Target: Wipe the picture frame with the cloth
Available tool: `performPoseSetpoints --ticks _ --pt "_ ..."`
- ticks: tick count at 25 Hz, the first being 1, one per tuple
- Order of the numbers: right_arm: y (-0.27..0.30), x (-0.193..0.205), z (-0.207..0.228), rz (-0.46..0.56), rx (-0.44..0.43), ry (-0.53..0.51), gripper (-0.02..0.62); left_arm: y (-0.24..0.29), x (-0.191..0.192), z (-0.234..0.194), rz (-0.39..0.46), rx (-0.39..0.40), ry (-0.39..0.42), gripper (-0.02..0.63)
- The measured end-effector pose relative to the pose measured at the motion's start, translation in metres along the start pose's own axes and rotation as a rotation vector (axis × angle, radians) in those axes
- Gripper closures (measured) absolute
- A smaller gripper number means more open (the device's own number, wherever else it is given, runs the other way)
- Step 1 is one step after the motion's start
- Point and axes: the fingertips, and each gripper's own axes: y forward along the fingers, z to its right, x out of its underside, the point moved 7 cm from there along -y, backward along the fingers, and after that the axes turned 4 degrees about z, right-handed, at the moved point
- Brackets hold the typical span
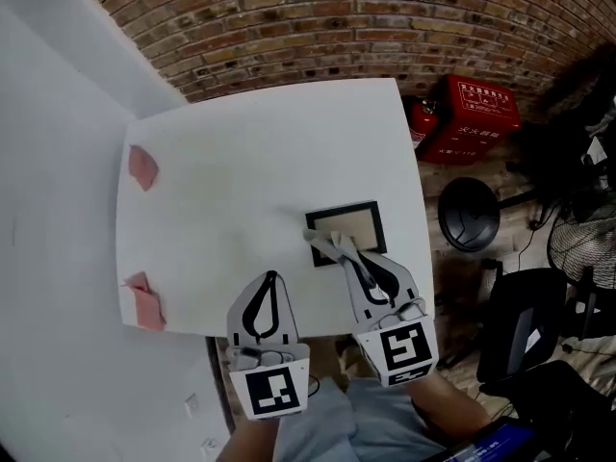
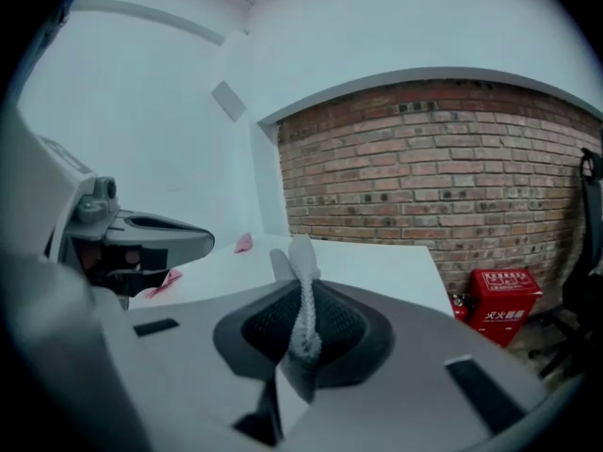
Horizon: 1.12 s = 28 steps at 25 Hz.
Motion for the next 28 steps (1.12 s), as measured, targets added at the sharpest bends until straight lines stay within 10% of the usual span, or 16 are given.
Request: performPoseSetpoints --ticks 28 --pt "0.059 0.106 -0.023 -0.255 -0.032 0.036 0.565 0.056 0.092 -0.016 -0.196 0.114 -0.060 0.597"
